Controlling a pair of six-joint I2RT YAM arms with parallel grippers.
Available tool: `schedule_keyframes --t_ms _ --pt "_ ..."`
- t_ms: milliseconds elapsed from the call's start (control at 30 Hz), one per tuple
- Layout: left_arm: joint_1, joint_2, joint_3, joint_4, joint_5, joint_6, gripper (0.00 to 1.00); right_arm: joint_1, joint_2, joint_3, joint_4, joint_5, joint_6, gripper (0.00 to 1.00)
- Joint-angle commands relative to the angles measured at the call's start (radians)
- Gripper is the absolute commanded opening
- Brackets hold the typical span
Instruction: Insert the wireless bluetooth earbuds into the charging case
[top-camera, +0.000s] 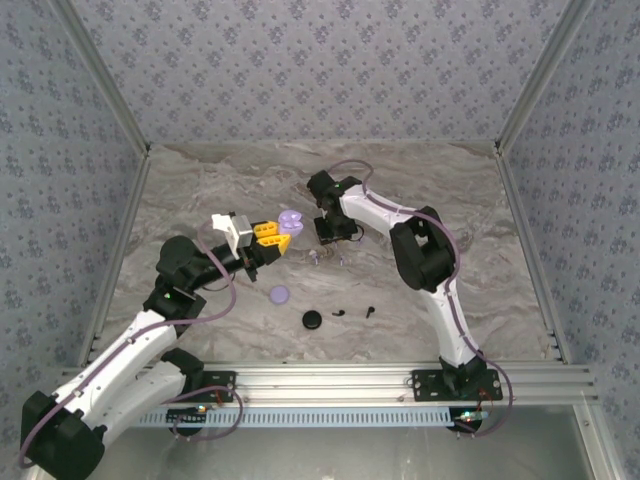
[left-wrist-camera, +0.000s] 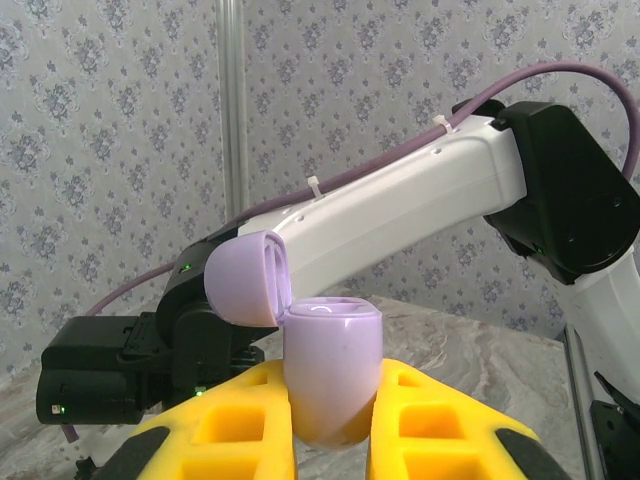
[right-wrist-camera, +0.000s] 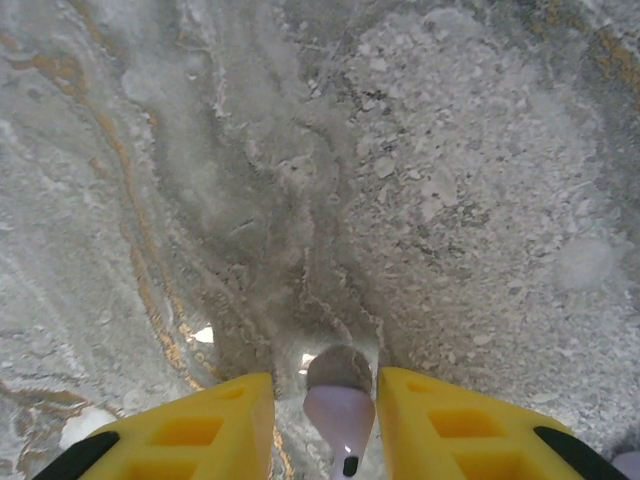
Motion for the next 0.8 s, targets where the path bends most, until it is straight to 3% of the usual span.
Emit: schedule_keyframes --t_ms 0,433,767 --pt "-0.007 -0.012 -0.004 0.008 0.013 -0.003 0.0 0.004 0.036 0.031 -0.036 0.016 0.004 0.33" --pt "-0.007 -0.017 -0.004 0.0 0.001 -0.004 0.0 0.006 -0.028 0.002 -0.007 0.009 -0.012 0.23" --pt "-0.007 -0.002 -0.022 0.082 -0.037 -0.046 0.0 -0.02 -0.417 -0.211 0.154 0.007 -0.002 0.23"
